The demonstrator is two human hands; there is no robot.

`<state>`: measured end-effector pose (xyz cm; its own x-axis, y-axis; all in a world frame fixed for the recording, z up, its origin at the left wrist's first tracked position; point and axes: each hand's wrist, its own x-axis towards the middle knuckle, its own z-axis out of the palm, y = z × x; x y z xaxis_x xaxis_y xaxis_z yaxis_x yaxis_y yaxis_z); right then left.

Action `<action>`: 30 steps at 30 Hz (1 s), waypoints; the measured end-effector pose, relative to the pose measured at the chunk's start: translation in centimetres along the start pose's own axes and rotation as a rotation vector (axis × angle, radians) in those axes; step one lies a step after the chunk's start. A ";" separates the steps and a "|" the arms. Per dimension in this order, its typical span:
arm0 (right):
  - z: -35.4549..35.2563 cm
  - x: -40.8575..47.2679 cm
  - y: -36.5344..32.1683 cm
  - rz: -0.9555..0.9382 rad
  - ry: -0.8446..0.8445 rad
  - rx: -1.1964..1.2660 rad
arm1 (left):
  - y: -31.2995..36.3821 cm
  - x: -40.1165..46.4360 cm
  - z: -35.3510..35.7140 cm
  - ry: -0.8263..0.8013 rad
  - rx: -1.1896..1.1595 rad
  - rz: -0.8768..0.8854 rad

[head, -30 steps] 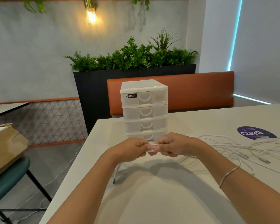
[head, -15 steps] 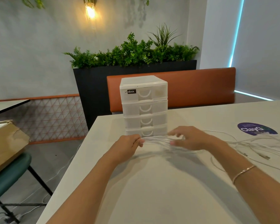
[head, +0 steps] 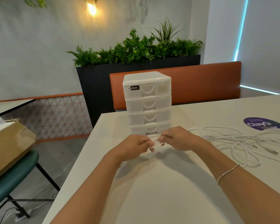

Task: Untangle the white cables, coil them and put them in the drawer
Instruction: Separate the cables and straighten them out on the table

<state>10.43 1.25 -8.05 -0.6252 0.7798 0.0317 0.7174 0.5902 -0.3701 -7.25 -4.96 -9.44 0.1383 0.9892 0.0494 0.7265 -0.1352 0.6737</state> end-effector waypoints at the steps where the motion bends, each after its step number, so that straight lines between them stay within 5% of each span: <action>1: 0.1 0.0 0.1 -0.004 0.014 -0.005 | 0.1 -0.1 0.0 -0.026 -0.006 -0.010; 7: 0.7 -0.6 -0.7 -0.081 -0.034 0.016 | -0.6 0.1 -0.7 0.065 0.096 -0.024; 13: 1.0 -0.3 0.3 -0.023 -0.013 0.009 | -0.1 -0.4 -0.8 -0.067 0.190 -0.050; 22: 1.3 0.3 0.5 -0.015 -0.012 0.065 | -3.5 -2.1 -5.1 -0.044 0.398 -0.138; 30: 2.1 0.6 0.3 -0.053 -0.056 -0.032 | -4.4 -2.5 -5.3 -0.045 0.349 -0.228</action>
<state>9.56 1.45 -10.12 -0.6785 0.7346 -0.0021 0.6916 0.6377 -0.3393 -14.35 -6.55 -8.63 -0.0293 0.9936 -0.1093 0.9255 0.0683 0.3727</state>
